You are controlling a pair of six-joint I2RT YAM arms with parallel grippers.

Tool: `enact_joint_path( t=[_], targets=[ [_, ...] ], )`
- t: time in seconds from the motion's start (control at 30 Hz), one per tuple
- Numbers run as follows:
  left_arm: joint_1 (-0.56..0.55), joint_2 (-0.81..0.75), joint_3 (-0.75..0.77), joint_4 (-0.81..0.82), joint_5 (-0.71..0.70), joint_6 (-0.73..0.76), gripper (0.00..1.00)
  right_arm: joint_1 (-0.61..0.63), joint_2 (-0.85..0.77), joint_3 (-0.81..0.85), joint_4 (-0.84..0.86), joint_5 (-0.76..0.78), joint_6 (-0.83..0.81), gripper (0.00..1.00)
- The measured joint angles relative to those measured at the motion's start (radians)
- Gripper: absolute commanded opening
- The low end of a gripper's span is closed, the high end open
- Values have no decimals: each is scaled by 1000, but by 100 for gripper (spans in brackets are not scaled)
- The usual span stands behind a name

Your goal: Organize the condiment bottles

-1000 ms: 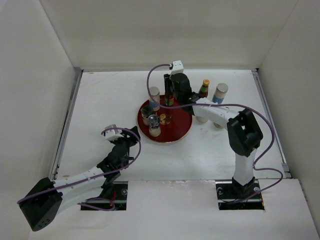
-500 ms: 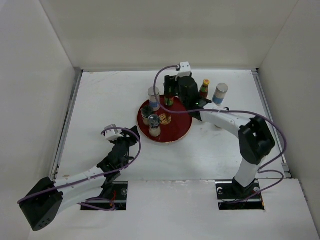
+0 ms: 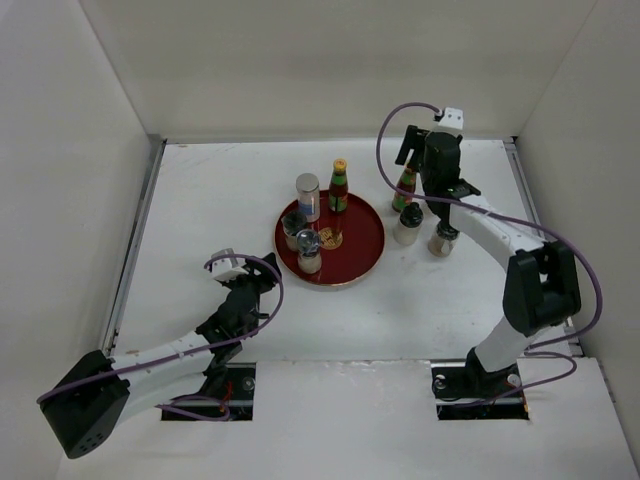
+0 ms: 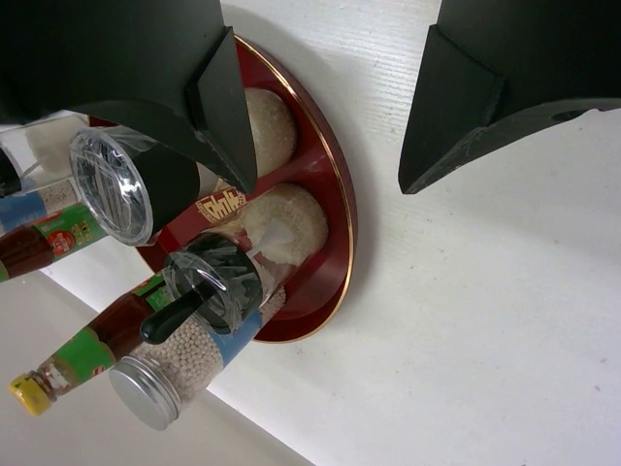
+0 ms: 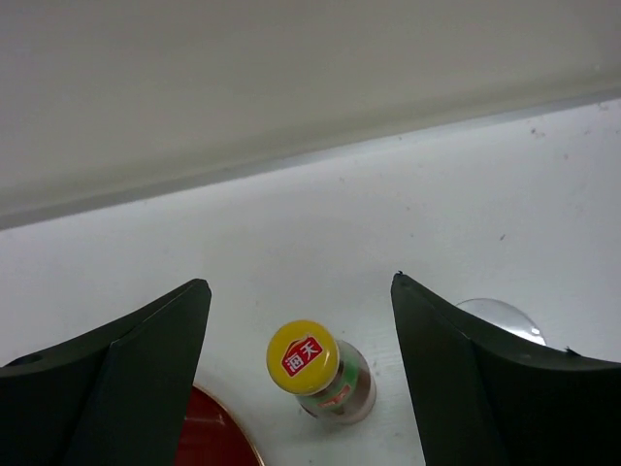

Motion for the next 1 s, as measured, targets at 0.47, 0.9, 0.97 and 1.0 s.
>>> enact_joint_path(
  t=[0.47,0.9,0.97,1.0],
  targets=[
    [6,0,0,2,10,-7,59,7,153,76,-94,-29,-2,39],
    [10,7,0,8,21,-11,59,28,123,76,-91,37,-60,32],
    [11,7,0,9,23,-11,59,42,98,76,-90,44,-73,32],
    [12,7,0,8,23,-12,59,51,84,76,-90,45,-79,32]
  ],
)
